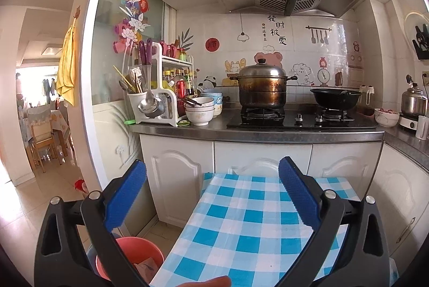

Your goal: Collect trash

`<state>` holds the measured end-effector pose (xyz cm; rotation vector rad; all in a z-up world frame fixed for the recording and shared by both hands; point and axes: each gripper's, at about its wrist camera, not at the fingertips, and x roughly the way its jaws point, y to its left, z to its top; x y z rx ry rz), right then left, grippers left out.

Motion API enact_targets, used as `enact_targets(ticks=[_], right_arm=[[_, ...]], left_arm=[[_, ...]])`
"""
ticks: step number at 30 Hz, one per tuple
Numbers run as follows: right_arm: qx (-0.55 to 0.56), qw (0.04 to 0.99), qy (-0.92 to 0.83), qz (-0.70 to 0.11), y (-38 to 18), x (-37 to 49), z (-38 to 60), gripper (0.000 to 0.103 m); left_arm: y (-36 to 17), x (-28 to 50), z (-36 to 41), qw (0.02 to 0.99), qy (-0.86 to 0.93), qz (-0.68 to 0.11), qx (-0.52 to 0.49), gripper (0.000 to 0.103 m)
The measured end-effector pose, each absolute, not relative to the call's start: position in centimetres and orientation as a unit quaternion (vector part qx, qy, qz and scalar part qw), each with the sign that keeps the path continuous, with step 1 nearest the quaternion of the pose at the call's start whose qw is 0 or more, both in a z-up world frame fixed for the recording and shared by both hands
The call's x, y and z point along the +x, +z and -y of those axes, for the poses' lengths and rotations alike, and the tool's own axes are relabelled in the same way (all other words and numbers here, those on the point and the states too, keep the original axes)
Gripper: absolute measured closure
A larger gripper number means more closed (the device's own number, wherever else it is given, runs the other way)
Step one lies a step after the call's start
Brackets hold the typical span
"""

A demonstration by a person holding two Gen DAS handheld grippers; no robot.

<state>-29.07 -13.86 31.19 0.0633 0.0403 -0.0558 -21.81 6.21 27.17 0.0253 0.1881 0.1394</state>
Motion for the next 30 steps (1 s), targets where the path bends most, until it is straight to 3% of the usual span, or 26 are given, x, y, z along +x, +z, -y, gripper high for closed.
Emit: enact_targets(ticks=[30], right_arm=[[0.028,0.991,-0.13,0.034,30.1,-30.5,15.5,0.009]], left_arm=[[28.3,-23.7,-5.7,0.996,0.05,-0.07,0.006,0.004]])
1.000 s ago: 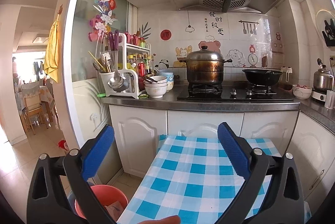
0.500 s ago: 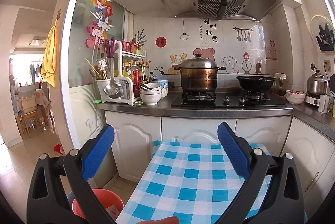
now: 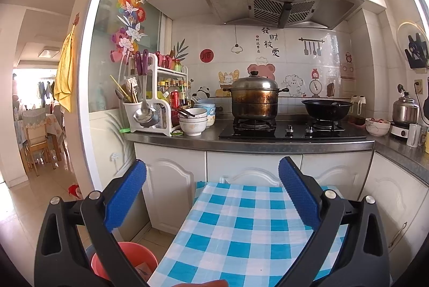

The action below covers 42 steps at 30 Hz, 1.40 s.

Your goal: Collect trash

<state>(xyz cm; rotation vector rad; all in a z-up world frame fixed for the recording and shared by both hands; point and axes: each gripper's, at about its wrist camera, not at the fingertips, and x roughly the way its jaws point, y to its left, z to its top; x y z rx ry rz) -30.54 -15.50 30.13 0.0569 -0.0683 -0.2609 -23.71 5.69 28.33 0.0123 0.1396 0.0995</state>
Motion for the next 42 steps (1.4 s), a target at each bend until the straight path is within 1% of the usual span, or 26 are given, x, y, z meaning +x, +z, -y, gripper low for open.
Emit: enact_targets(ticks=[42], right_arm=[[0.018,0.993,-0.119,0.017,28.7,-29.5,14.8,0.009]], left_arm=[[27.1,-22.8,-6.0,0.996,0.039,-0.085,-0.004,0.004]])
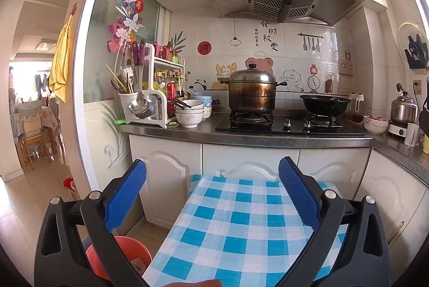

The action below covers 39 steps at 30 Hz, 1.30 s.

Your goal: Collect trash

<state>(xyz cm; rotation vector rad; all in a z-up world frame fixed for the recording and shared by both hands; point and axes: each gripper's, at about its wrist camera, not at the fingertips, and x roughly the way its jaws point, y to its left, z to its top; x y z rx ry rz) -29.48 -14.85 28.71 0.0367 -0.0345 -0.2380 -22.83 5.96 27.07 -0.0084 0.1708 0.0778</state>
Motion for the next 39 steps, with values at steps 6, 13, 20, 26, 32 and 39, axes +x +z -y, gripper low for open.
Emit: enact_targets(ticks=[6,13,20,26,32,39], right_arm=[[0.021,0.993,-0.117,0.018,28.6,-29.4,14.9,0.009],[0.023,0.993,-0.116,0.016,28.5,-29.4,15.0,0.007],[0.028,0.993,-0.112,0.005,27.8,-28.8,15.6,0.007],[0.031,0.994,-0.106,-0.012,26.7,-27.6,16.0,0.006],[0.048,0.993,-0.091,-0.065,24.0,-24.6,17.5,0.006],[0.06,0.978,-0.096,-0.174,16.5,-18.3,20.0,0.006]], left_arm=[[27.0,-22.7,-5.7,0.996,0.036,-0.087,-0.002,0.004],[27.0,-22.5,-5.3,0.996,0.035,-0.088,-0.001,0.004],[26.5,-21.8,-4.6,0.995,0.033,-0.095,0.002,0.004],[25.7,-20.6,-4.4,0.994,0.027,-0.107,-0.003,0.004],[23.1,-18.2,-3.7,0.989,0.015,-0.144,0.0,0.004],[13.8,-11.2,-2.1,0.959,0.025,-0.281,0.01,0.004]])
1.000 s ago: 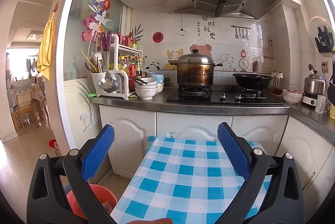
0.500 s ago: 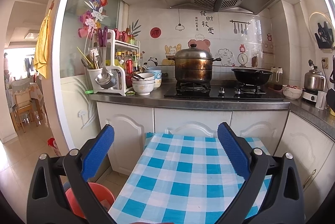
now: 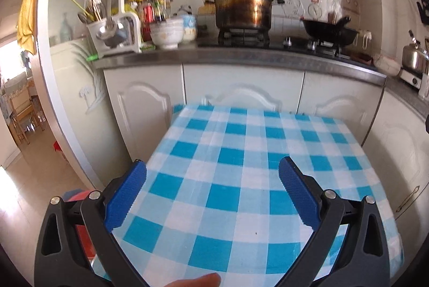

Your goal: Collect trash

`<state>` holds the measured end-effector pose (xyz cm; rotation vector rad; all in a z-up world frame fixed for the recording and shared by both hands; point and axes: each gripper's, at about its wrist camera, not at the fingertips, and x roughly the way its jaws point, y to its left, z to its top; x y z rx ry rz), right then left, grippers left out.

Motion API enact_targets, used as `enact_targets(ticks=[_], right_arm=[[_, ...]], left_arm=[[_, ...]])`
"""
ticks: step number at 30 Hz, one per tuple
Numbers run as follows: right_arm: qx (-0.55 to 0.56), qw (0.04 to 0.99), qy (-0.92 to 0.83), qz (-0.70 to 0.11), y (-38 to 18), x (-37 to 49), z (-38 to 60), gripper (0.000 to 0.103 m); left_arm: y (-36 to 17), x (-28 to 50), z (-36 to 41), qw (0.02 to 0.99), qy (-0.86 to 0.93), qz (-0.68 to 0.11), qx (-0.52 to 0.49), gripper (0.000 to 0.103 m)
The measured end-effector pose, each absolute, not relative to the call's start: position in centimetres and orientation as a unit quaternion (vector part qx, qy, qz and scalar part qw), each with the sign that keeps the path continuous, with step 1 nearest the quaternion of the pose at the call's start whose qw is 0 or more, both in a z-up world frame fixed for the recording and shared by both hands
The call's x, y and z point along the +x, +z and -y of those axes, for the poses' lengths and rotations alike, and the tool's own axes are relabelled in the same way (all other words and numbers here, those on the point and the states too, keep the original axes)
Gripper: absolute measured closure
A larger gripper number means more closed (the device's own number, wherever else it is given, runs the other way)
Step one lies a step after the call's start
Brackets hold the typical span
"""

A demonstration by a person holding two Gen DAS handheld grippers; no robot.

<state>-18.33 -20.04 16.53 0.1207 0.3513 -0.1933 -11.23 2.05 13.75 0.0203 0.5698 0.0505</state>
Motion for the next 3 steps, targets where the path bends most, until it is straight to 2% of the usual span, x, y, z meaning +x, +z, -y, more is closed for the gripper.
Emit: enact_targets(ticks=[3], right_arm=[[0.051,0.967,-0.104,-0.228,12.3,-15.1,20.5,0.006]], left_arm=[[9.6,-8.4,-1.3,0.943,0.031,-0.332,0.006,0.004]])
